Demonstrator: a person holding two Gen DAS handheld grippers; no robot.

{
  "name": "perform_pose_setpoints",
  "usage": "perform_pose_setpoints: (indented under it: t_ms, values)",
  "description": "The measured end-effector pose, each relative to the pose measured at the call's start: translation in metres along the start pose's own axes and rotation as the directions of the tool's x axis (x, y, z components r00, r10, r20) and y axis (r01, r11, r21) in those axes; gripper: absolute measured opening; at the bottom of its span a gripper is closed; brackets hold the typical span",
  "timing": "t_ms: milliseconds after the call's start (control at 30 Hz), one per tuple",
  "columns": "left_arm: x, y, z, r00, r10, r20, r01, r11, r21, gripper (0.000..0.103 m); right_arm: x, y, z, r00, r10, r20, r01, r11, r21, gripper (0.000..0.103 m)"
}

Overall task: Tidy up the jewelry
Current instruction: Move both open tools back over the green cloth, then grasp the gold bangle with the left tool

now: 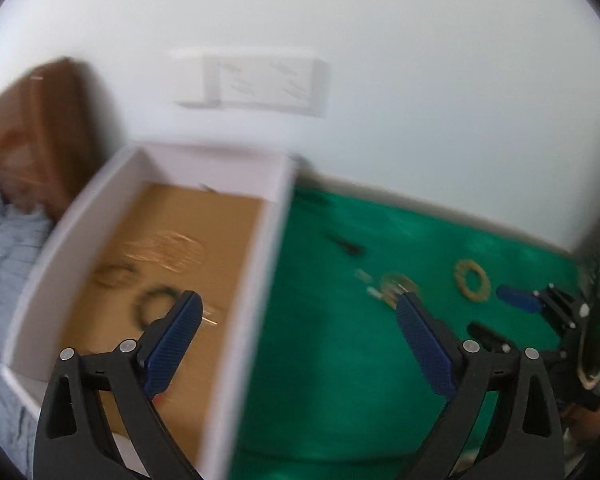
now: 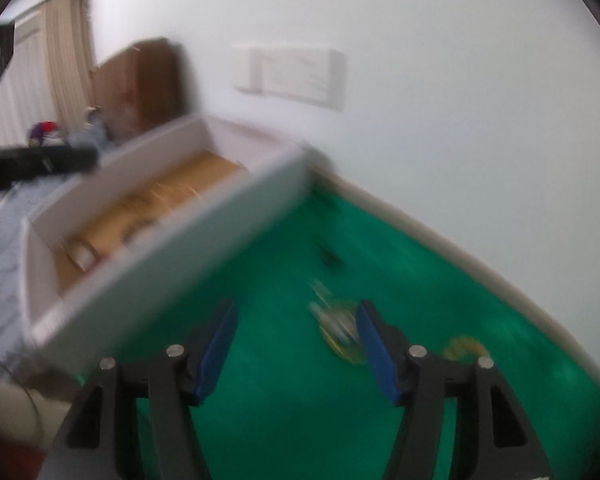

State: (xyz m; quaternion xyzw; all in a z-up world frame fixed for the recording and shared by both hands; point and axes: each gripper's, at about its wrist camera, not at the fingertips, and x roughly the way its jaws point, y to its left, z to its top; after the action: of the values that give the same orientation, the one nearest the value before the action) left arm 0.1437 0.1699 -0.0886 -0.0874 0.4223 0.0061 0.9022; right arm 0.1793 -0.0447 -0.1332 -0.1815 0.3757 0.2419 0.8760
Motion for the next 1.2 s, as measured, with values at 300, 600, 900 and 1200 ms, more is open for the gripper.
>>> perform_pose_setpoints:
  t_ms: [300,600,900,1200]
  values:
    - [0.080,-0.074,-0.039,0.973,-0.074,-0.218,0.098,0.990,0.101,0.098,-0.009,-0.089,-0.066,0.991,0.001,-0.134,0.034,0.966,0.256,0.063]
    - [0.154,-0.133,-0.027,0.948,-0.127,-0.293,0.224,0.918,0.327,0.098,-0.007,-0.105,-0.072,0.984,0.049,-0.170,0.009,0.946,0.324,0.063]
    - [0.247,-0.154,-0.006,0.905,-0.064,-0.422,0.268,0.855,0.444,0.098,-0.010,-0.118,-0.077,0.984,0.054,-0.172,0.016,0.924,0.381,0.063]
    - [0.262,-0.163,-0.004,0.890,-0.073,-0.451,0.300,0.838,0.455,0.070,-0.013,-0.136,-0.082,0.984,0.037,-0.172,0.043,0.898,0.438,0.063]
